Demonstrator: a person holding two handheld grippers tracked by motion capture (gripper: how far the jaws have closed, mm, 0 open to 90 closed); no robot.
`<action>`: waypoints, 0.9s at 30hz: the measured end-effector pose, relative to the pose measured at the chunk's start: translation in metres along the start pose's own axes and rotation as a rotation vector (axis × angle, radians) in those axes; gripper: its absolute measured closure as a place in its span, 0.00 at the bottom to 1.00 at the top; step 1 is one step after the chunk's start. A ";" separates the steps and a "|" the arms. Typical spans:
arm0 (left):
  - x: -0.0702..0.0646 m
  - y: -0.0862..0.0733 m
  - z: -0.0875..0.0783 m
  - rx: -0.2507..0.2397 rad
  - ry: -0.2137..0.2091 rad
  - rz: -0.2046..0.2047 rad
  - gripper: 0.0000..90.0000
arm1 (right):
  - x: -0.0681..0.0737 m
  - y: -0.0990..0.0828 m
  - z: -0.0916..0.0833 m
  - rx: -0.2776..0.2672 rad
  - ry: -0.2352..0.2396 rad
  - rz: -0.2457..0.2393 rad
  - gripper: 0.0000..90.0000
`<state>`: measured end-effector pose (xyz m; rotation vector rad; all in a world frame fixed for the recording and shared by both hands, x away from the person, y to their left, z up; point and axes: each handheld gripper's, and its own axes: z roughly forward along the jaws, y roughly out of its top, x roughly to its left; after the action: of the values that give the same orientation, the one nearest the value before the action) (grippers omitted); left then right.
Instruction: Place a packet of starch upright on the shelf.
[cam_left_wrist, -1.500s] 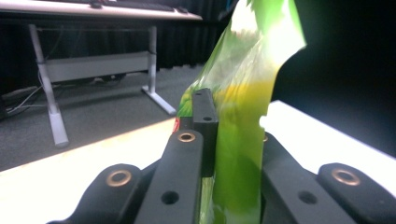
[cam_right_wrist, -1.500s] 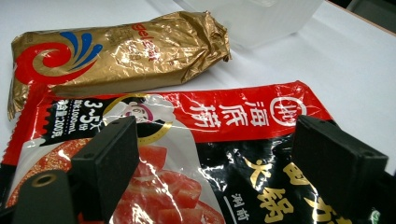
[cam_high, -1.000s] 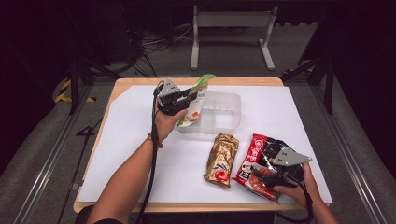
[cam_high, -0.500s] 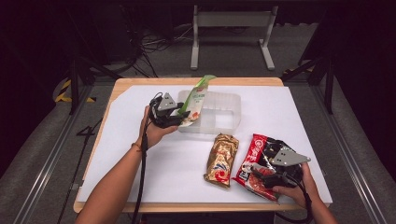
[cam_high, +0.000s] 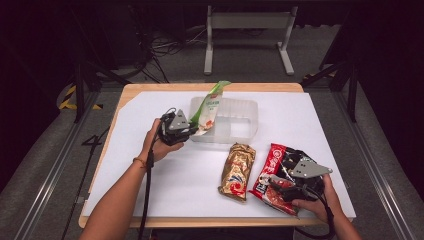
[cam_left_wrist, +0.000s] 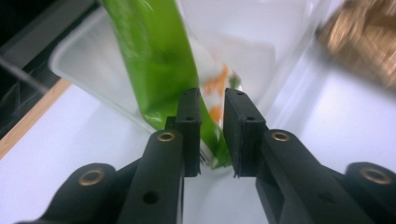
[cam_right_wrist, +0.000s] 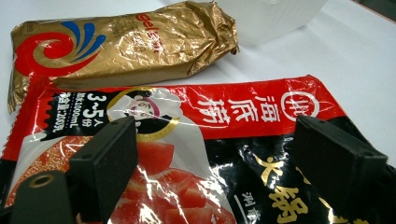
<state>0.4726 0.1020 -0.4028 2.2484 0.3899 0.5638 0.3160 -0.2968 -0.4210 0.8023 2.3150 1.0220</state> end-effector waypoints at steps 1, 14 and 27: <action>-0.001 0.001 0.002 0.009 -0.003 -0.001 0.89 | 0.000 0.000 0.000 -0.001 0.000 -0.002 0.17; -0.002 0.008 0.020 0.070 0.005 -0.006 1.00 | 0.001 0.001 0.001 0.003 0.000 -0.002 0.17; 0.004 0.011 0.011 0.016 -0.025 -0.055 1.00 | 0.000 0.000 0.000 0.004 -0.003 -0.010 0.17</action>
<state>0.4821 0.0900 -0.4002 2.2508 0.4435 0.5055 0.3160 -0.2969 -0.4204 0.7926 2.3167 1.0120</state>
